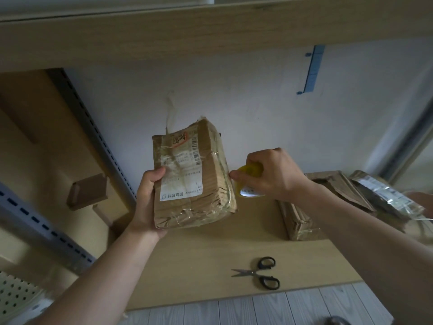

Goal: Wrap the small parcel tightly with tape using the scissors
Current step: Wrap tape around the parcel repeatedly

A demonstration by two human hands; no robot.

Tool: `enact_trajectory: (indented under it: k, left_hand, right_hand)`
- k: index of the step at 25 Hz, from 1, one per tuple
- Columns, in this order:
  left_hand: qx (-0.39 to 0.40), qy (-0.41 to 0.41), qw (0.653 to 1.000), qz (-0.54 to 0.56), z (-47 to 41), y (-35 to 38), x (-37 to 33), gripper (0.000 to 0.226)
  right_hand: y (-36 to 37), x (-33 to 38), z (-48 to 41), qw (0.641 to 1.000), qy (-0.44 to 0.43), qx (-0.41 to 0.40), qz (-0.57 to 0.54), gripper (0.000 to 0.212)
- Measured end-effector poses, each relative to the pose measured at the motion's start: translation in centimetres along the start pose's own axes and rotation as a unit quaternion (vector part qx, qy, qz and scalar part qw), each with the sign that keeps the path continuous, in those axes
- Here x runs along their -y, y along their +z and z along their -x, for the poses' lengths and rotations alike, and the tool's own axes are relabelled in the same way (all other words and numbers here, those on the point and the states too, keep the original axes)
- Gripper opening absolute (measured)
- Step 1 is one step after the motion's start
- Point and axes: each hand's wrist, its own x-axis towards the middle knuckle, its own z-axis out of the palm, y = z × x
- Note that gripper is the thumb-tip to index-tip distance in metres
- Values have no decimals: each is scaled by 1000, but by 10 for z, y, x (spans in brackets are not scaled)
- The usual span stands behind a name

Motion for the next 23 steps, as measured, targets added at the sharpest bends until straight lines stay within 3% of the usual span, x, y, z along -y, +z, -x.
enact_trajectory:
  k: [2, 5, 8, 12, 15, 20, 23]
  left_hand:
    - [4, -8, 998, 55, 0, 1, 2, 60]
    - [144, -47, 979, 135, -5, 14, -2, 76]
    - [145, -64, 978, 137, -9, 8, 3, 76]
    - [6, -78, 997, -2, -4, -4, 10, 57]
    - [3, -101, 995, 1, -10, -7, 9, 57]
    - [-5, -82, 996, 39, -16, -5, 10, 53]
    - [-19, -105, 994, -36, -18, -8, 19, 58]
  right_hand:
    - [0, 2, -1, 1000, 1, -4, -24, 53]
    - [0, 3, -1, 998, -24, 2, -66, 57]
    - [-4, 6, -2, 995, -25, 14, -97, 52]
    - [-8, 5, -2, 996, -15, 11, -89, 41]
    - [-14, 1, -3, 993, 13, 10, -117, 41]
    - [-18, 2, -3, 997, -22, -15, -74, 56]
    - [-13, 2, -2, 997, -43, -12, -60, 56]
